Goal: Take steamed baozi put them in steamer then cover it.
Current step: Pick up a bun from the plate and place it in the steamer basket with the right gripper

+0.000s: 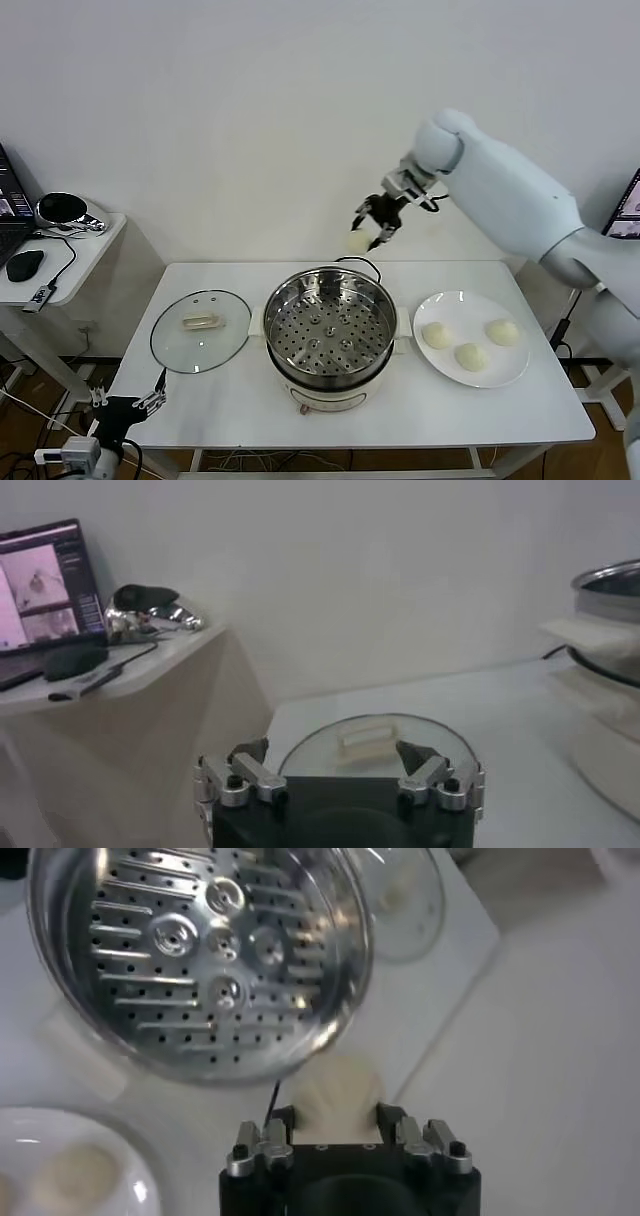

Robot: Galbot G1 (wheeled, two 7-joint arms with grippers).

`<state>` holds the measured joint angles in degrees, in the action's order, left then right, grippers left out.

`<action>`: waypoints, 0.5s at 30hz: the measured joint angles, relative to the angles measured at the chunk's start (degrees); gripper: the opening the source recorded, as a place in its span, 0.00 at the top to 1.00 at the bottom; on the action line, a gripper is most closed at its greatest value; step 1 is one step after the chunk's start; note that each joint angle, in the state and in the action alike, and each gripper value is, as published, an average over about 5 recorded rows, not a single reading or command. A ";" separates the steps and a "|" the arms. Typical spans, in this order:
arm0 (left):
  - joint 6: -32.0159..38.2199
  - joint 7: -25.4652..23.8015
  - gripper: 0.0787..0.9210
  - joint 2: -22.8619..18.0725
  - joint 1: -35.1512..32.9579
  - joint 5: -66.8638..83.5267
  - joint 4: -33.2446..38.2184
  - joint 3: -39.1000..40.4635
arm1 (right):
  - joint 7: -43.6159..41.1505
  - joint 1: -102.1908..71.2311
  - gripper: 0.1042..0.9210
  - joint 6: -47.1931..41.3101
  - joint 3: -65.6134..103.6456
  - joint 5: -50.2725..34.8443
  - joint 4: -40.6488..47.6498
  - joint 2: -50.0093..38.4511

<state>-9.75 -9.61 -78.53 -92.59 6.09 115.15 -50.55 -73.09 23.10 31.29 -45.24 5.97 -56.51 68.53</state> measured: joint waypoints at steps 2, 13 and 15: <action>0.00 0.00 0.12 -0.09 0.07 -0.14 -0.07 -0.02 | 1.45 -0.11 0.47 2.60 -0.97 1.21 -0.51 0.60; -0.09 -0.10 0.12 -0.35 0.33 -0.99 -0.66 0.12 | 6.66 -1.37 0.47 11.11 -4.52 10.78 -1.75 3.84; -0.09 -0.14 0.12 -0.28 0.31 -1.01 -0.71 0.07 | 7.19 -1.74 0.47 11.95 -4.74 12.55 -1.68 4.43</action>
<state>-9.84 -9.74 -78.81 -92.29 5.08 114.45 -50.48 -65.90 21.36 43.24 -49.98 18.52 -58.18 72.96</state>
